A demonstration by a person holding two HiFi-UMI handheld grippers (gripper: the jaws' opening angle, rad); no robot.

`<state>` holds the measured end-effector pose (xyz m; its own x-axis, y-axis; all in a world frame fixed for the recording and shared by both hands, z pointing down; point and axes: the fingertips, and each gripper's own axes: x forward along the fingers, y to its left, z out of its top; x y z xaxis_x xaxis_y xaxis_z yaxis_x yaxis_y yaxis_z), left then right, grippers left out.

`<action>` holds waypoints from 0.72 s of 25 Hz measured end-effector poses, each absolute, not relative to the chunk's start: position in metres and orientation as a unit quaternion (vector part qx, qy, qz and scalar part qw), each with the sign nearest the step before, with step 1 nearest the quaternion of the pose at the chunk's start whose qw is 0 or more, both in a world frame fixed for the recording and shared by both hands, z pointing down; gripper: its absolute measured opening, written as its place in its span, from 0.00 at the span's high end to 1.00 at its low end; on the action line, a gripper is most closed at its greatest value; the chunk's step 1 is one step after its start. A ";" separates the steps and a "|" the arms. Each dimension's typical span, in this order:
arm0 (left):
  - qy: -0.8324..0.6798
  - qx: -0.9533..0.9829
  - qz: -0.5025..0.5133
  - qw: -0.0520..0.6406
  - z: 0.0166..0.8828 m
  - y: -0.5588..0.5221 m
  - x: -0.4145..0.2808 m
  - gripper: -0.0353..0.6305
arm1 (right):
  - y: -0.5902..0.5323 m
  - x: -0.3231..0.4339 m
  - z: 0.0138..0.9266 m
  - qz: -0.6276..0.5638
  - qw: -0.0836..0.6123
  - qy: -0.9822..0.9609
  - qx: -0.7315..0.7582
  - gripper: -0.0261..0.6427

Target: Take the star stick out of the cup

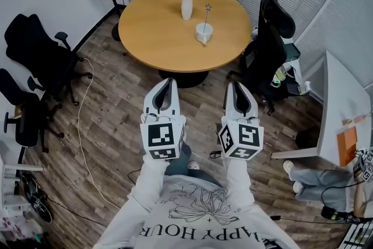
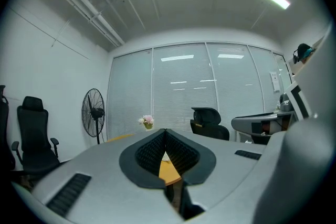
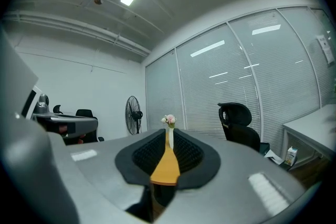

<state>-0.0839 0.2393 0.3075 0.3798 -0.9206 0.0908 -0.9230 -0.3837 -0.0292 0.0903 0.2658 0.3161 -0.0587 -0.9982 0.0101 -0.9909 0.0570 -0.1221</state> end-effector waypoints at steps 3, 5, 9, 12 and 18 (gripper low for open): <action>-0.553 0.832 0.048 0.012 0.310 0.229 -0.081 0.94 | 0.258 0.092 0.319 -0.049 0.037 0.726 -0.685 0.90; -0.552 0.833 0.046 0.012 0.311 0.219 -0.078 0.94 | 0.250 0.095 0.320 -0.048 0.036 0.725 -0.686 0.90; -0.548 0.835 0.048 0.016 0.318 0.196 -0.070 0.94 | 0.227 0.104 0.326 -0.051 0.034 0.722 -0.690 0.89; -0.547 0.835 0.050 0.016 0.320 0.176 -0.065 0.94 | 0.206 0.108 0.329 -0.054 0.034 0.721 -0.690 0.88; -0.545 0.837 0.054 0.015 0.322 0.129 -0.061 0.94 | 0.159 0.110 0.331 -0.053 0.035 0.722 -0.688 0.88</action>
<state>-0.0610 0.1293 0.3220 0.4000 -0.9103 0.1066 -0.9135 -0.4054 -0.0340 0.1096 0.1588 0.3306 -0.0495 -0.9985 0.0229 -0.9910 0.0463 -0.1252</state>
